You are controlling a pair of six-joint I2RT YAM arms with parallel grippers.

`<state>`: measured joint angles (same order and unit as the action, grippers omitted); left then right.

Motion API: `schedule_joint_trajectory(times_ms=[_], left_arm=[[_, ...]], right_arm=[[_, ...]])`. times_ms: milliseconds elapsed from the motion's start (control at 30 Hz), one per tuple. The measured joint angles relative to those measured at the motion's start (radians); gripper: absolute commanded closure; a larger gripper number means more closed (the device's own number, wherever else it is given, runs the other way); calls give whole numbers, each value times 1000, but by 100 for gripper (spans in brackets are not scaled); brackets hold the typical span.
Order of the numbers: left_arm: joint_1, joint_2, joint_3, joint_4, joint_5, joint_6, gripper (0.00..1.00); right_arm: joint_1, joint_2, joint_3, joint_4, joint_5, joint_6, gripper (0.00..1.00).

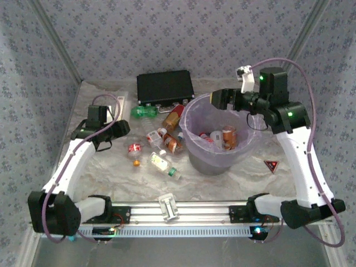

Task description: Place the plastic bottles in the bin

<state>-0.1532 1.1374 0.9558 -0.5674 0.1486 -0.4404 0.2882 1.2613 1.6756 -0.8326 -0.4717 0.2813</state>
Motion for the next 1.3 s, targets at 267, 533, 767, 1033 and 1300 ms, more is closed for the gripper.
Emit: schedule_joint_trajectory(times_ms=[267, 533, 767, 1033, 1300], left_arm=[[-220, -77, 48, 126, 89, -51, 52], [-413, -85, 87, 257, 84, -54, 53], [-465, -64, 87, 295, 66, -50, 53], [-470, -49, 87, 300, 17, -50, 53], [-470, -43, 87, 303, 5, -50, 39]], right_arm=[[131, 171, 206, 31, 39, 64, 0], [288, 381, 389, 65, 86, 93, 0], [312, 518, 461, 83, 89, 116, 2], [311, 539, 461, 96, 68, 150, 24], [311, 539, 453, 122, 48, 164, 38]])
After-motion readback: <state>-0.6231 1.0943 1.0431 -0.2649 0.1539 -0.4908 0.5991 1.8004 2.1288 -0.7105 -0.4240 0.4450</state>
